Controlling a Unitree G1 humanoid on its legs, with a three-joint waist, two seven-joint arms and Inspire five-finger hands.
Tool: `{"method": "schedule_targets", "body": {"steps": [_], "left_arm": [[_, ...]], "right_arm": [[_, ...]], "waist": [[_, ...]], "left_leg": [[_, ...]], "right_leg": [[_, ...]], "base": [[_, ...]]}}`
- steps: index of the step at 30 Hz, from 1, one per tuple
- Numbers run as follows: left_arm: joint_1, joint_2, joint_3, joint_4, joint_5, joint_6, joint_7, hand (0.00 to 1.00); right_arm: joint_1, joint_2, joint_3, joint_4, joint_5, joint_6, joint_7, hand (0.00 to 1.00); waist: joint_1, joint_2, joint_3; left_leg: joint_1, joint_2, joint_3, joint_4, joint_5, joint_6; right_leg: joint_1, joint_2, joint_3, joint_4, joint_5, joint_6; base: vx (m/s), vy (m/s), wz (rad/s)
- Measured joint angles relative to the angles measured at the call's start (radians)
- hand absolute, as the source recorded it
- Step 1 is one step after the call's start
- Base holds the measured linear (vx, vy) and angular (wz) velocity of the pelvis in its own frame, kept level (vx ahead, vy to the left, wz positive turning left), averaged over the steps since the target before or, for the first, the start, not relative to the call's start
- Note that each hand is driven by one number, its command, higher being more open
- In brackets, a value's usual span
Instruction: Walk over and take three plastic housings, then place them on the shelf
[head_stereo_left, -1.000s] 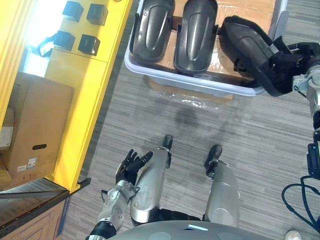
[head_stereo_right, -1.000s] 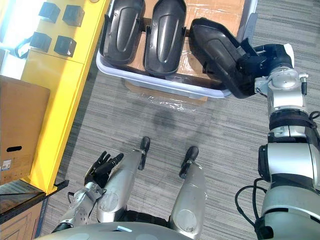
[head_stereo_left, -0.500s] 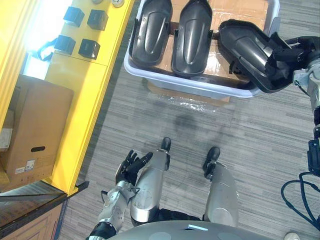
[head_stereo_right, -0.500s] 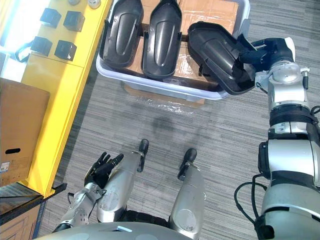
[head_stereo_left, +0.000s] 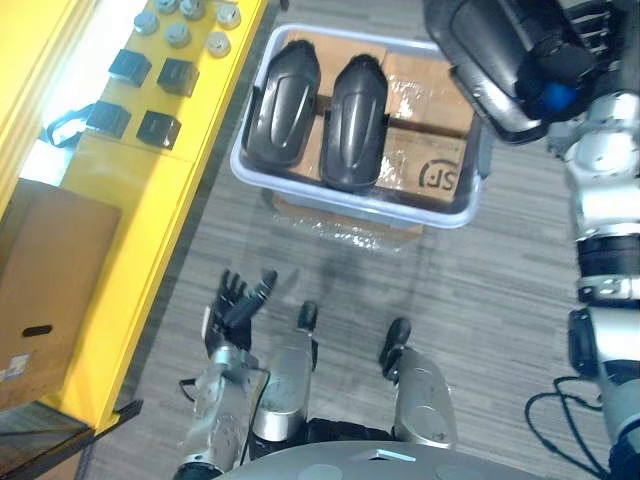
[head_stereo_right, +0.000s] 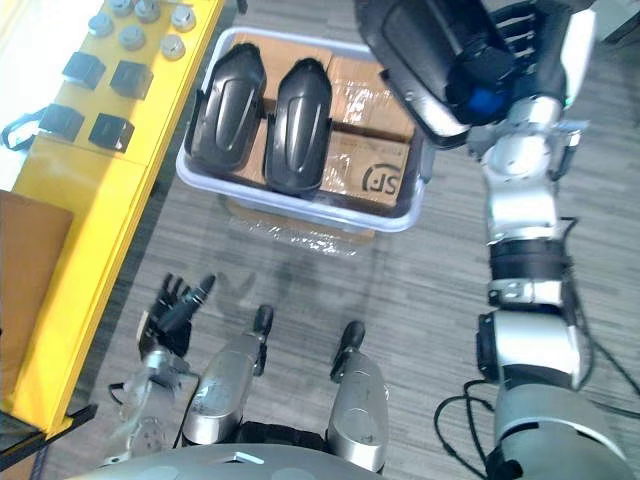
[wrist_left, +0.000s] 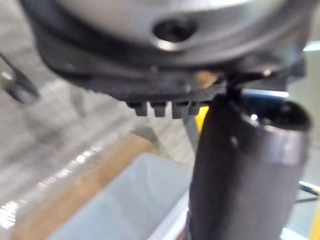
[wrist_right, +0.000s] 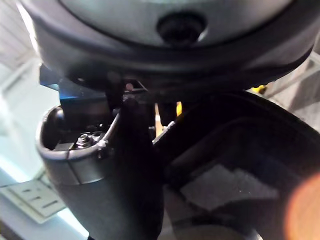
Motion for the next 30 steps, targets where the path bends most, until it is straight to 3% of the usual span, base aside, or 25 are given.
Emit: {"method": "schedule_targets", "body": {"steps": [1,3,10,20,30], "left_arm": [[-0.003,-0.001,0.026,-0.06,0.002,-0.001,0.003,1.0],[-0.01,-0.003,0.044,-0.13,0.005,0.0,0.011,1.0],[-0.074,-0.022,0.039,-0.297,0.005,0.0,-0.003,1.0],[-0.158,-0.022,-0.092,-0.29,-0.017,0.13,-0.023,1.0],[-0.183,-0.022,-0.107,-0.239,-0.063,0.134,-0.093,1.0]], "right_arm": [[0.048,0.047,-0.007,-0.045,-0.035,-0.009,-0.009,0.0],[0.124,0.113,-0.009,-0.092,-0.08,-0.009,-0.023,0.0],[0.218,0.276,0.005,-0.175,-0.111,-0.046,-0.075,0.0],[0.237,0.386,0.144,-0.257,-0.107,-0.167,-0.084,0.0],[0.288,0.47,0.299,-0.247,-0.106,-0.186,-0.033,0.0]], "waist": [[-0.001,-0.018,-0.016],[-0.003,-0.03,-0.061],[-0.002,-0.029,-0.158],[-0.031,-0.019,-0.254],[-0.039,-0.01,-0.305]], "left_leg": [[0.024,0.001,-0.001,-0.018,0.002,-0.001],[0.059,0.0,0.0,-0.048,0.002,-0.001],[0.129,0.003,0.026,-0.086,0.001,0.0],[0.178,0.006,0.065,-0.121,-0.005,0.007],[0.192,0.002,0.072,-0.146,0.009,0.009]], "right_leg": [[0.024,0.002,-0.005,-0.018,0.002,0.002],[0.066,0.005,-0.015,-0.062,0.009,0.013],[0.179,0.028,-0.018,-0.216,0.084,0.026],[0.229,0.042,0.008,-0.304,0.13,0.024],[0.243,0.048,0.004,-0.329,0.137,0.021]], "base": [[0.13,-0.009,0.03],[0.14,0.005,0.04],[0.11,0.018,-0.06],[-0.01,0.005,-0.12],[-0.05,-0.007,-0.01]]}}
